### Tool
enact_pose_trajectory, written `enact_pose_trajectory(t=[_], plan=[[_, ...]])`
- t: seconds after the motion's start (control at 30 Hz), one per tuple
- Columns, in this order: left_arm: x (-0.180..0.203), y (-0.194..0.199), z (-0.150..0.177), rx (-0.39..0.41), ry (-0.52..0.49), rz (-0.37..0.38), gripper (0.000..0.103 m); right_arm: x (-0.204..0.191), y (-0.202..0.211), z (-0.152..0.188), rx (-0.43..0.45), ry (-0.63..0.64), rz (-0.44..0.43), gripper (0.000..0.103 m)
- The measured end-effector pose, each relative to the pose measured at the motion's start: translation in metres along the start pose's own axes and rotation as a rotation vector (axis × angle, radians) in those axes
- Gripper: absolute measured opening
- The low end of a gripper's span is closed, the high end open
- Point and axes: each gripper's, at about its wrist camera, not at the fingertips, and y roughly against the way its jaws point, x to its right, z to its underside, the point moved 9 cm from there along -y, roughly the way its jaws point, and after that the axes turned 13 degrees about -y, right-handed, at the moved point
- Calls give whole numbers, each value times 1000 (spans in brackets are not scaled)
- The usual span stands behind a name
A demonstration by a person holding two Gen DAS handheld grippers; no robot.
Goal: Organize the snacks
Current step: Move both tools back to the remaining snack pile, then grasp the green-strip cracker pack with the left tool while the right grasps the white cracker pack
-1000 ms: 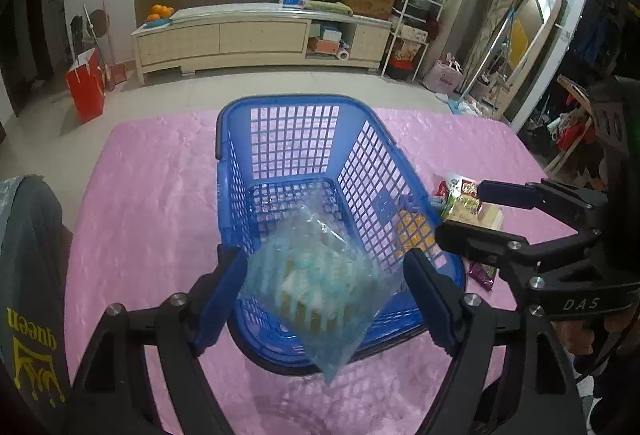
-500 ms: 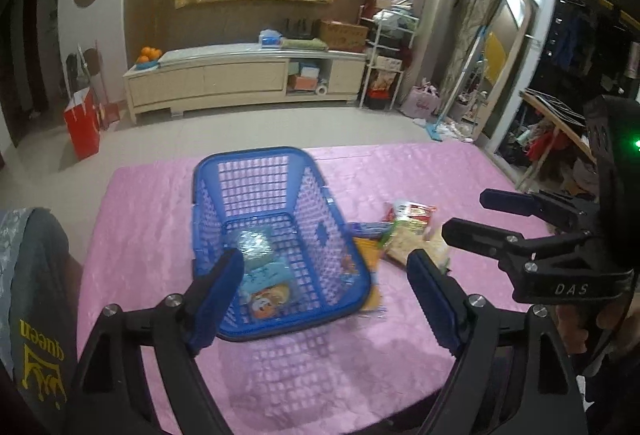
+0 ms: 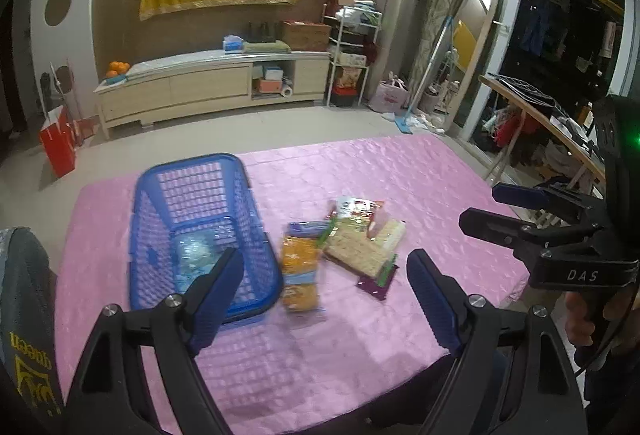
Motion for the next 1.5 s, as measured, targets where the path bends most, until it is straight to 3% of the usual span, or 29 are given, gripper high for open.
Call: enact_pose_trajectory(t=[0.37, 0.73, 1.0, 1.5], plan=[[61, -63, -9, -67, -32, 41, 82, 77, -10, 7, -19, -73, 67, 85], [96, -146, 4, -192, -30, 77, 82, 136, -57, 25, -97, -104, 125, 85], [96, -200, 17, -271, 22, 70, 82, 163, -93, 28, -146, -131, 130, 85], [70, -285, 46, -391, 241, 16, 82, 174, -158, 25, -199, -99, 148, 85]])
